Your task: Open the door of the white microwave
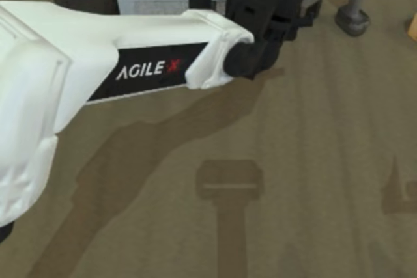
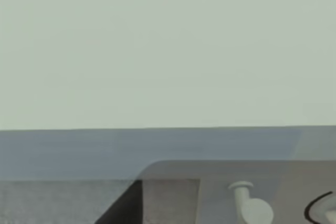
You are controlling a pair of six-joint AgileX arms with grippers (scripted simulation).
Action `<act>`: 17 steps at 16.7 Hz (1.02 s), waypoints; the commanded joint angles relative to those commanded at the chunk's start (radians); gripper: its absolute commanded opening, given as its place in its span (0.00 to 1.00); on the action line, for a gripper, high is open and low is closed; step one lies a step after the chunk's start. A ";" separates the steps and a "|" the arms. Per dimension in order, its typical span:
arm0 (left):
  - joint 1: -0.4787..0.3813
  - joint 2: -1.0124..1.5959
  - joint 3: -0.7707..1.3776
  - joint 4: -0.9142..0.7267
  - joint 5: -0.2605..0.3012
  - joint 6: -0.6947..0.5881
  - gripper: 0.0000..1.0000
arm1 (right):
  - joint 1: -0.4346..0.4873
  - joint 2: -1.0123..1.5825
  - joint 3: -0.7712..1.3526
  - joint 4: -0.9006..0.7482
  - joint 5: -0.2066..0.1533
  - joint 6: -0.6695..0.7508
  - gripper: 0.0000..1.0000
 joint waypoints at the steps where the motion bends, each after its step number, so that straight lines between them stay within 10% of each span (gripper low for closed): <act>1: 0.000 0.000 0.000 0.000 0.000 0.000 0.62 | 0.000 0.000 0.000 0.000 0.000 0.000 1.00; 9: 0.000 0.000 0.000 0.000 0.000 0.000 0.02 | 0.000 0.000 0.000 0.000 0.000 0.000 1.00; 17: 0.000 0.000 0.000 0.000 0.000 0.000 0.00 | 0.000 0.000 0.000 0.000 0.000 0.000 1.00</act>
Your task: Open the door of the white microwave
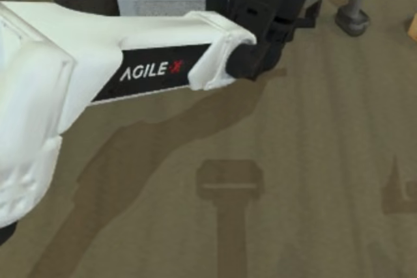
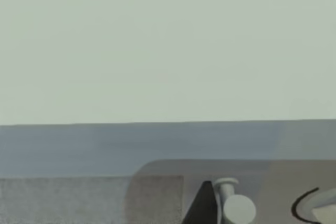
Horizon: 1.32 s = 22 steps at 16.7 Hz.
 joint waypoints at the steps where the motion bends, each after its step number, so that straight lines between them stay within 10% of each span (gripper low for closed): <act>1: -0.062 -0.029 -0.039 0.000 0.001 -0.001 0.00 | 0.000 0.000 0.000 0.000 0.000 0.000 1.00; 22: 0.039 0.260 0.817 -1.145 0.310 -0.256 0.00 | 0.000 0.000 0.000 0.000 0.000 0.000 1.00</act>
